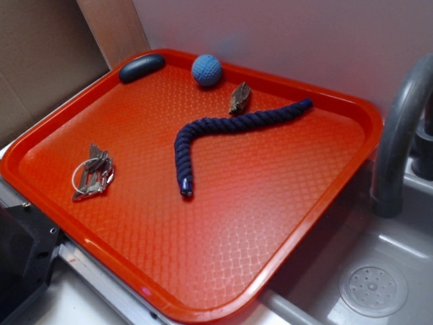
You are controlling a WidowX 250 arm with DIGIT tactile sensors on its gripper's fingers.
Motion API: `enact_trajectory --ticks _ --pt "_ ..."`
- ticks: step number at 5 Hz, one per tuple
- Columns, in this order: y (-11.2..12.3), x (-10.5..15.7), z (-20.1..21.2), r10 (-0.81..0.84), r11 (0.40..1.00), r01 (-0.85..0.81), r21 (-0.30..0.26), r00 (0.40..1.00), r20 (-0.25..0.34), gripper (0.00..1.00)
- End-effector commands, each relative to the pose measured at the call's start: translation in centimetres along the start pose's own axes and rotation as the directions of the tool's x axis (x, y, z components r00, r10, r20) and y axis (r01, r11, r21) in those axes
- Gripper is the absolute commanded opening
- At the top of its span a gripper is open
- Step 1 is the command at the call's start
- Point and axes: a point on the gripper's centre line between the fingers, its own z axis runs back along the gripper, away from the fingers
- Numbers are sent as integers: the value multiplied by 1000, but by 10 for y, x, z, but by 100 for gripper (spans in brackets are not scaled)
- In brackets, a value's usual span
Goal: Grab the plastic pickle.
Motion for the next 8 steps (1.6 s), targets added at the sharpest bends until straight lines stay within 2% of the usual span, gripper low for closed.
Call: enact_trajectory --ticks 1,2,3,4,8 --pt "0 0 0 0 1000 0 0 1000 0 100" --pt "13 29 -25 -87 987 72 142 991 100 100" --pt "34 53 -54 -253 964 227 140 945 206 100" --pt "65 81 -99 -332 936 307 170 932 146 100" --pt "65 81 -99 -332 936 307 170 932 146 100"
